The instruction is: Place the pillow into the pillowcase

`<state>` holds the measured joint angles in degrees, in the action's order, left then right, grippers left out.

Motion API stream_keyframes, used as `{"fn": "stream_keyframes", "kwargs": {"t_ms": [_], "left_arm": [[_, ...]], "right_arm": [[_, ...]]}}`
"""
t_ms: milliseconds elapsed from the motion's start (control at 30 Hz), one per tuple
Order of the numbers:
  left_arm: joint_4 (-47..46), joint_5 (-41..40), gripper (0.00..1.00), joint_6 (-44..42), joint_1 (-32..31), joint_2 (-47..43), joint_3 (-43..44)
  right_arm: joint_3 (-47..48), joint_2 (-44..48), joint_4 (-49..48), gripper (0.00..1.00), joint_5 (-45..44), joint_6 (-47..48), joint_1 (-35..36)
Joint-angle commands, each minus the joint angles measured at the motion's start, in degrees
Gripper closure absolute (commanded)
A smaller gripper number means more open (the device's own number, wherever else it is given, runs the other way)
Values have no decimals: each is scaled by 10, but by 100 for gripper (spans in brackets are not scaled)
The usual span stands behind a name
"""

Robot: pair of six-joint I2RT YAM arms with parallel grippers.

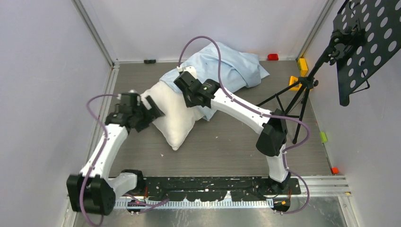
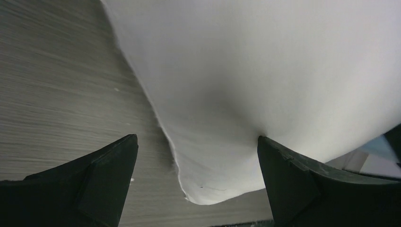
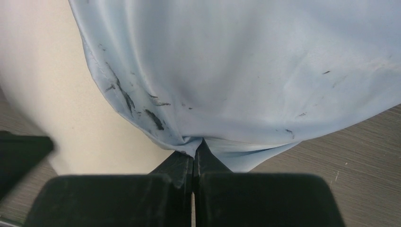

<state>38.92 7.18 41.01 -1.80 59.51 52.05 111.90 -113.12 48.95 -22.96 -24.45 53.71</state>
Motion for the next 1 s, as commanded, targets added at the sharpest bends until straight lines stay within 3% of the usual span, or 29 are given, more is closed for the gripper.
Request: {"fn": "stream_keyframes", "kwargs": {"t_ms": [0,67,100,133,200,267,300,433,533,633,700,767,967], "left_arm": [[-129,6,2,103,-128,80,-42],[-203,9,16,153,-153,153,-35],[-246,16,29,169,-156,181,-25],[-272,24,56,185,-160,206,-12],[-305,32,85,207,-164,238,14],[-311,30,98,217,-165,249,34],[-311,25,100,219,-165,246,37],[-293,3,100,211,-162,208,19],[-286,-1,100,206,-161,185,-2],[-255,2,97,184,-160,174,0],[-221,-3,85,166,-159,162,4],[-186,-14,73,145,-157,144,9],[-91,-34,50,99,-149,85,23]], "right_arm": [[78,-25,2,100,36,-32,6],[110,-36,11,100,57,-42,21],[122,-37,11,100,61,-43,37],[132,-37,12,100,64,-42,58],[140,-31,11,100,71,-42,78],[120,-15,2,100,67,-43,77],[96,-4,-4,100,62,-41,71],[32,29,-23,100,73,-38,33],[37,28,-14,99,39,-7,29],[89,9,20,82,7,20,29],[118,2,32,64,-10,37,30],[136,0,36,56,-26,58,30],[189,-26,41,40,-76,134,35]]}}
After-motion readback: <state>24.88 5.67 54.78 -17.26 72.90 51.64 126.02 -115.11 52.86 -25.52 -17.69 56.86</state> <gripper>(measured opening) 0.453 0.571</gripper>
